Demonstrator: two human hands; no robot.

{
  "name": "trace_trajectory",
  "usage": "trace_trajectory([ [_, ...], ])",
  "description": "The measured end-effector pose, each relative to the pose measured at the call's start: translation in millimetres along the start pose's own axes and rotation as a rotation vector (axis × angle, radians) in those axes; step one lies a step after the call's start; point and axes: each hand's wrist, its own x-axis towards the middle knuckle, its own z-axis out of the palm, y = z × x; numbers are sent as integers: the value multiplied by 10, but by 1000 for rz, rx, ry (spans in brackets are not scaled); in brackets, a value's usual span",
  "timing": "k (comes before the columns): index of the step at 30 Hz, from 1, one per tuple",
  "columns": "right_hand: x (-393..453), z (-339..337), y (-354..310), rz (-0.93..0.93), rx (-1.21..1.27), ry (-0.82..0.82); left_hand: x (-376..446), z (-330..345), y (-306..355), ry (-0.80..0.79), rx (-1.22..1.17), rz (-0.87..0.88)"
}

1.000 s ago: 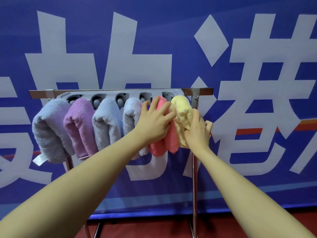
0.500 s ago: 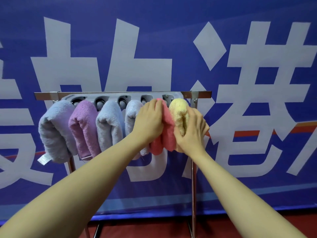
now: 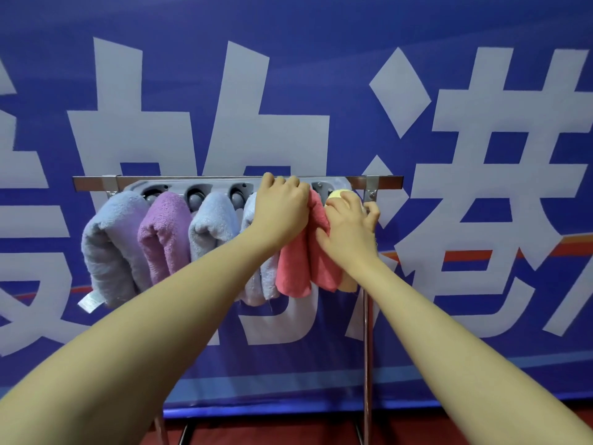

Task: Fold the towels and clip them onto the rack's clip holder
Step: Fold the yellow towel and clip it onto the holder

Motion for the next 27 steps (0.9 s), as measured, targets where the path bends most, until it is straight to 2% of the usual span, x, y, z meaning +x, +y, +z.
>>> trace_trajectory([
  [6,154,-53,-29,38,-12,80,183,-16,-54,11,16,55],
  [8,202,-70,-50,15,-30,58,178,36,-37,5,-23,93],
  [11,182,-50,-41,25,-15,20,58,155,-3,-58,-109,94],
  [16,89,32,-54,32,-58,-66,-148,223,29,-156,-139,-60],
  [19,112,20,-63,31,-49,-78,-95,143,-6,-249,-237,-75],
  [22,124,13,-72,23,-46,-46,-93,120,-75,-345,-208,-41],
  [27,61,-29,-111,18,-28,-70,-227,-17,-98,-378,-244,-16],
])
